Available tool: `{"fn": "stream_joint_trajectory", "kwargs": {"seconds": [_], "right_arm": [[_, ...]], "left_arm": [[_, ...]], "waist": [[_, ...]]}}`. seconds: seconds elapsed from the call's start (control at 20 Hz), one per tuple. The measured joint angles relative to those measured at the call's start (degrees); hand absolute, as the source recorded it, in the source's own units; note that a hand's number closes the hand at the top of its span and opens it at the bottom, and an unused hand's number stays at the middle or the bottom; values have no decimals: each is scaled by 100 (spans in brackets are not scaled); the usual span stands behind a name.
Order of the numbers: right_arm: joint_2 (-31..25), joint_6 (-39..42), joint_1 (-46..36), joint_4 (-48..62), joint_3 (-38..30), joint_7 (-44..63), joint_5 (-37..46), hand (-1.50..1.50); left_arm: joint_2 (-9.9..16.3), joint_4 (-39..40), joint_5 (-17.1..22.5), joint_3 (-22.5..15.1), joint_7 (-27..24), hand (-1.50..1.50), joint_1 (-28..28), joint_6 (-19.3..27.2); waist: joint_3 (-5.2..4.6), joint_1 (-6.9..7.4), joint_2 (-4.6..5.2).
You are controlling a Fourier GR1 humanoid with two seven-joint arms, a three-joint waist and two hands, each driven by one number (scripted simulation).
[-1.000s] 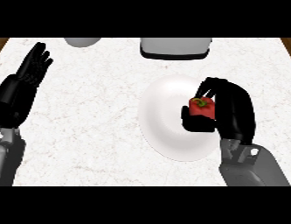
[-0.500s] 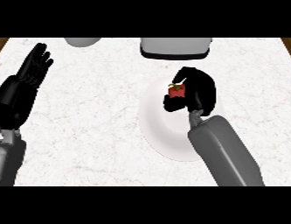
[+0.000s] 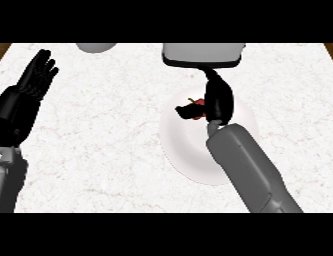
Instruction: Pick the bell pepper from the plate and place it in the plate
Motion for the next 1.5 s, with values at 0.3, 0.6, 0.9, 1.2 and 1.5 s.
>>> {"fn": "stream_joint_trajectory", "kwargs": {"seconds": [0.3, 0.6, 0.9, 1.2, 1.5], "right_arm": [[9, -869, -32, -69, -195, -847, -840, -150], [-132, -848, 409, -915, -677, -1295, -1436, -150], [-544, -563, 1630, -2394, -921, -1454, -1894, -150], [-1103, 44, 2980, -3849, -1259, -1836, -2508, -150], [-1614, 851, 4095, -4510, -1921, -2457, -3301, -150]], "left_arm": [[-60, 113, -68, -11, 47, 0, -116, 39], [-92, 75, -103, 36, -111, 0, 137, 1], [-57, -32, -117, 117, -31, 0, 185, -16], [-57, -178, -79, 177, 68, 0, 234, -67], [-113, -209, -125, 188, 63, 0, 288, -87]], "waist": [[1, -48, -14], [-2, -148, -46], [-4, -213, -65], [-4, -222, -65], [-4, -215, -58]]}}
